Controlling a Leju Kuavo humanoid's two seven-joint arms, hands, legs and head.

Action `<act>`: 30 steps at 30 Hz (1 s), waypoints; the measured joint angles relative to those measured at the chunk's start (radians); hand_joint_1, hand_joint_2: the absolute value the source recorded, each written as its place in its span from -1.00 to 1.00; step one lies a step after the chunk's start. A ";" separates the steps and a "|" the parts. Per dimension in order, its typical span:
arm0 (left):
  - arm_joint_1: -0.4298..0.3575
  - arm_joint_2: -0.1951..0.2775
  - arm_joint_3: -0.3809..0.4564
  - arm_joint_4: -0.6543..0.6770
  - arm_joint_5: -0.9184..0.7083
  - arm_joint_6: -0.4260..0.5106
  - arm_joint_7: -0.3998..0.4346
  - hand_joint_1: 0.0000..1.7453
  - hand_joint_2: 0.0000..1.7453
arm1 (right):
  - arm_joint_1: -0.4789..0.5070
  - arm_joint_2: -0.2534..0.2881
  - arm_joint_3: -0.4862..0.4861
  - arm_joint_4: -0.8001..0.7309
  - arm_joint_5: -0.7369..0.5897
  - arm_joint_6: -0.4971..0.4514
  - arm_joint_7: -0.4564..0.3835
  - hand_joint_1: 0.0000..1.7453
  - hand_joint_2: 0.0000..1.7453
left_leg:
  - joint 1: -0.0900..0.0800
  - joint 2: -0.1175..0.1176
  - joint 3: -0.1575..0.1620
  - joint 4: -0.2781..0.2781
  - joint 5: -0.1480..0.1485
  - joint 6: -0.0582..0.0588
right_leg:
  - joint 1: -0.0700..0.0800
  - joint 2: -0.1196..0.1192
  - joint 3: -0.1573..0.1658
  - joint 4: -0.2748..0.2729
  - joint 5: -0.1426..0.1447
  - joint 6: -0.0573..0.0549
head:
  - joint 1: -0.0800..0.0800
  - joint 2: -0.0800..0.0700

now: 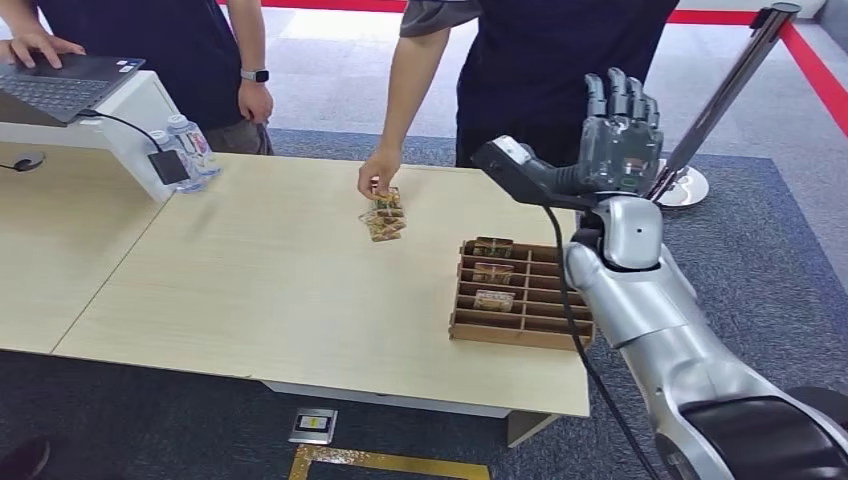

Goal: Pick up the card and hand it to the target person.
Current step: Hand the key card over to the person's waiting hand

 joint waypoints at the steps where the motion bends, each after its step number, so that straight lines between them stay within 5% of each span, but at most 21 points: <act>1: 0.001 -0.001 0.002 0.000 0.005 0.001 0.000 -1.00 1.00 | 0.045 -0.031 -0.025 -0.044 -0.005 -0.029 -0.001 -1.00 -1.00 | 0.000 -0.001 0.000 0.000 0.000 0.000 | 0.000 0.000 0.000 -0.001 0.000 0.000 | 0.000 0.000; 4: 0.006 -0.004 0.006 0.001 0.019 0.004 0.000 -1.00 1.00 | 0.226 -0.110 -0.162 -0.228 -0.041 -0.082 -0.053 -1.00 -1.00 | 0.000 -0.001 0.000 0.001 -0.002 0.002 | 0.000 0.000 0.001 -0.002 0.000 0.001 | 0.000 0.000; 7: 0.011 -0.007 0.012 0.002 0.024 0.008 0.003 -1.00 1.00 | 0.418 -0.129 -0.394 -0.440 -0.164 -0.094 -0.235 -1.00 -1.00 | 0.000 -0.001 -0.001 0.001 -0.004 0.003 | 0.000 0.000 0.000 -0.002 -0.001 0.002 | 0.000 0.000; 11: 0.015 -0.012 0.018 0.002 0.025 0.008 0.005 -1.00 1.00 | 0.615 -0.117 -0.729 -0.631 -0.514 -0.095 -0.442 -1.00 -1.00 | 0.000 -0.002 -0.002 0.000 -0.005 0.004 | 0.000 0.000 0.000 -0.003 -0.003 0.004 | 0.000 0.000; 14: 0.016 -0.014 0.023 0.002 0.028 0.003 0.016 -1.00 1.00 | 0.743 -0.108 -0.966 -0.687 -0.802 -0.085 -0.506 -1.00 -1.00 | 0.000 -0.002 -0.002 -0.001 -0.007 0.003 | 0.000 0.000 0.000 -0.003 -0.004 0.004 | 0.000 0.000; 16: 0.015 -0.015 0.025 0.002 0.032 0.002 0.026 -1.00 1.00 | 0.795 -0.107 -1.102 -0.674 -0.879 -0.076 -0.526 -1.00 -1.00 | 0.000 0.000 -0.002 -0.001 -0.008 0.003 | -0.001 0.000 0.000 -0.003 -0.004 0.004 | 0.000 0.000; 24: 0.012 -0.017 0.029 0.002 0.045 0.007 0.037 -1.00 1.00 | 0.802 -0.183 -1.413 -0.223 -0.838 -0.072 -0.466 -1.00 -1.00 | -0.001 0.002 0.002 -0.001 -0.007 0.004 | -0.001 0.000 0.003 -0.003 -0.004 0.004 | 0.000 0.000; 30: 0.011 -0.017 0.029 0.002 0.041 0.009 0.021 -1.00 1.00 | 0.785 -0.180 -1.449 0.196 -0.722 -0.018 -0.186 -1.00 -1.00 | 0.001 0.002 0.002 -0.001 -0.006 0.003 | 0.001 0.000 0.003 -0.003 -0.004 0.003 | 0.001 0.000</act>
